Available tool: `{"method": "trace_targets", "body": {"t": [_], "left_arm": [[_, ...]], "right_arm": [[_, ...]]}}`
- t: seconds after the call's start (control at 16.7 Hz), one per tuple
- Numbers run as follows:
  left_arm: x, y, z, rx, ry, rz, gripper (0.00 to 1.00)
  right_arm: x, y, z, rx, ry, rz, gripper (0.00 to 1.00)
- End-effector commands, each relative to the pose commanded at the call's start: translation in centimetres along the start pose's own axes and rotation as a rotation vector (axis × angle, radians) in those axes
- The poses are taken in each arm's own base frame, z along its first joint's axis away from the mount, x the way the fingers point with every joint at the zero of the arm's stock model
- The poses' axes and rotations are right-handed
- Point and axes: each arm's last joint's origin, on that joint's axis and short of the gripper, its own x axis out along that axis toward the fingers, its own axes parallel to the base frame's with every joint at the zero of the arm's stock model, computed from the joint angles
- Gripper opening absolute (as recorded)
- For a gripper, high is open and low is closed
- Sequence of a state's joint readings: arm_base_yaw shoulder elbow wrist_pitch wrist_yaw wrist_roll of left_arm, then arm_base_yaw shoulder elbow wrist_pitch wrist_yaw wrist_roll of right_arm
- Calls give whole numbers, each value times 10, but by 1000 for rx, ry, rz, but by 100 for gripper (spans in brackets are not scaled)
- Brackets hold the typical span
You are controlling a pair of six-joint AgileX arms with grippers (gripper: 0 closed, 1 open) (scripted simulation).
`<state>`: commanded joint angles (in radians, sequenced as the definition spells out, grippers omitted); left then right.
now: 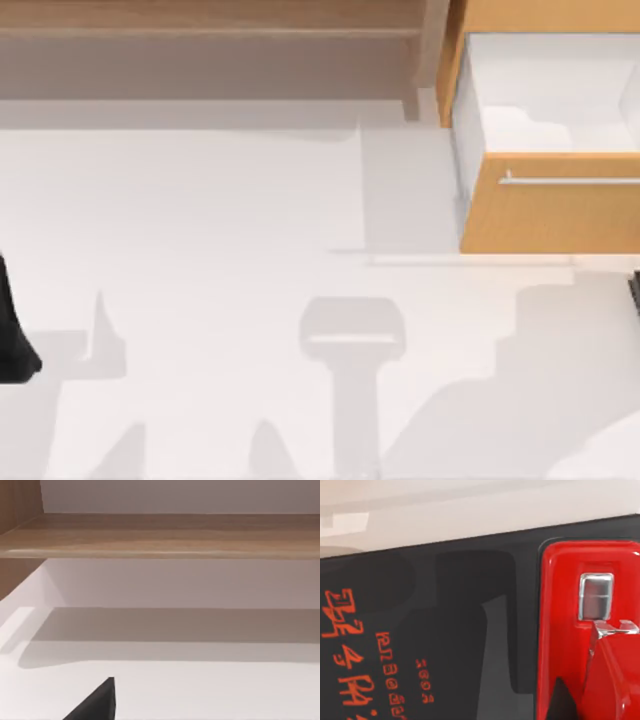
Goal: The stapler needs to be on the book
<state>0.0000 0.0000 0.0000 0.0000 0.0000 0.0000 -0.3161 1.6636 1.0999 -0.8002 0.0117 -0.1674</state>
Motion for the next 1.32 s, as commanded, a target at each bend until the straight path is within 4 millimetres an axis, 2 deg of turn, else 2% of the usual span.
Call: {"method": "trace_targets", "body": {"t": [0.24,0.48,1.26,1.32], "left_arm": [[0,0,0,0,0,0,100],[0,0,0,0,0,0,100],[0,0,0,0,0,0,100],[0,0,0,0,0,0,100]], "right_arm": [[20,24,-6,-110,84,68,0],[21,26,-5,-120,85,73,0],[21,26,-5,-120,85,73,98],[21,26,-5,-120,85,73,100]]}}
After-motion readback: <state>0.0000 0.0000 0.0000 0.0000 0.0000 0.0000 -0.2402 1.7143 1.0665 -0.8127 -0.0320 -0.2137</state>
